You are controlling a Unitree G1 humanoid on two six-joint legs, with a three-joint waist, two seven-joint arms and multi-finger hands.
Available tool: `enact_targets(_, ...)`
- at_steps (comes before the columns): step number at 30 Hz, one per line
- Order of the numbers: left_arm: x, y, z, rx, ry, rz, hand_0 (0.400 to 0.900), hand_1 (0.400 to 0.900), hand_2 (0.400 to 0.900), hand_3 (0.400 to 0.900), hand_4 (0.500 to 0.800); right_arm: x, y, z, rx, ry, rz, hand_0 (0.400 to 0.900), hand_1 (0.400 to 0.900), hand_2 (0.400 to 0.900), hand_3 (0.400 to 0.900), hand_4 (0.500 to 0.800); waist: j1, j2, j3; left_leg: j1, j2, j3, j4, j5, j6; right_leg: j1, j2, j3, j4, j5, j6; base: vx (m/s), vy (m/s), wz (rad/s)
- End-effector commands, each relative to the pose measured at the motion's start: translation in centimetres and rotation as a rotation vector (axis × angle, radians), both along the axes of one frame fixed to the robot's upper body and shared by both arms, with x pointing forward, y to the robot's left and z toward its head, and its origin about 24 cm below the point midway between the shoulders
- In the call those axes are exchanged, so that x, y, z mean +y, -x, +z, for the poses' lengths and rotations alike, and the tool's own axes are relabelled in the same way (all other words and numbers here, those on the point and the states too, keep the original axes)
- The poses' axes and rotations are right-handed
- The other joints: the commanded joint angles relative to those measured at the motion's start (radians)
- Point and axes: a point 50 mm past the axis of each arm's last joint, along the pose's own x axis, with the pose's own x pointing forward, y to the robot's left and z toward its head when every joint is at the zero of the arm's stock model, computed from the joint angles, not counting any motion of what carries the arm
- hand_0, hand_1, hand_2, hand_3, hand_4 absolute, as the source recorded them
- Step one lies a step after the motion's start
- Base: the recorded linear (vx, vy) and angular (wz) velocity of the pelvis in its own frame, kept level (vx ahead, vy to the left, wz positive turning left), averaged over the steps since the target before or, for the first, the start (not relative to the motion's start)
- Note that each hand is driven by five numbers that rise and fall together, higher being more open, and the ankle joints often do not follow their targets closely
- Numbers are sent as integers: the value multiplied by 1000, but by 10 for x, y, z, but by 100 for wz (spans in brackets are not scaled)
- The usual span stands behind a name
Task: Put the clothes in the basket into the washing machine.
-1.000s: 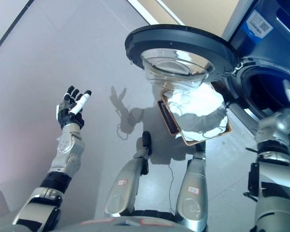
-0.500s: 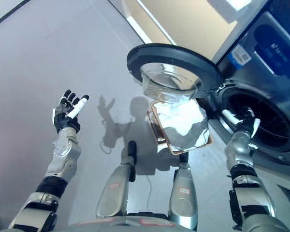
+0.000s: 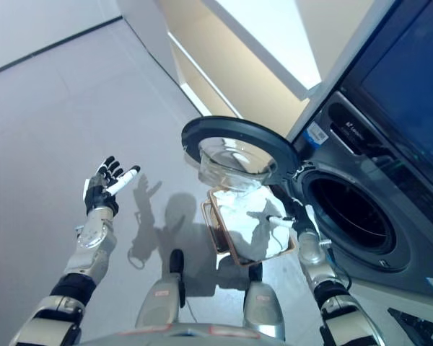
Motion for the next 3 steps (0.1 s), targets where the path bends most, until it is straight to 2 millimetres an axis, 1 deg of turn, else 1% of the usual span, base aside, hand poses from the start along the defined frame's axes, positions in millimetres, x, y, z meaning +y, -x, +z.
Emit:
enact_targets(1, 13, 1, 12, -74, -60, 27, 900, 900, 900, 900, 800, -18, 6, 4, -37, 45, -35, 900, 900, 900, 900, 800, -4, 10, -119, -19, 96, -64, 7, 22, -45, -24, -27, 18, 83, 12, 55, -2, -23, 8)
enact_targets(3, 12, 1, 9, -60, -57, 22, 900, 900, 900, 900, 800, -20, 6, 3, -33, 42, -51, 900, 900, 900, 900, 800, -7, 12, -125, -21, 101, -68, -9, 34, -51, -23, -25, 11, 79, 12, 55, -11, -15, 13)
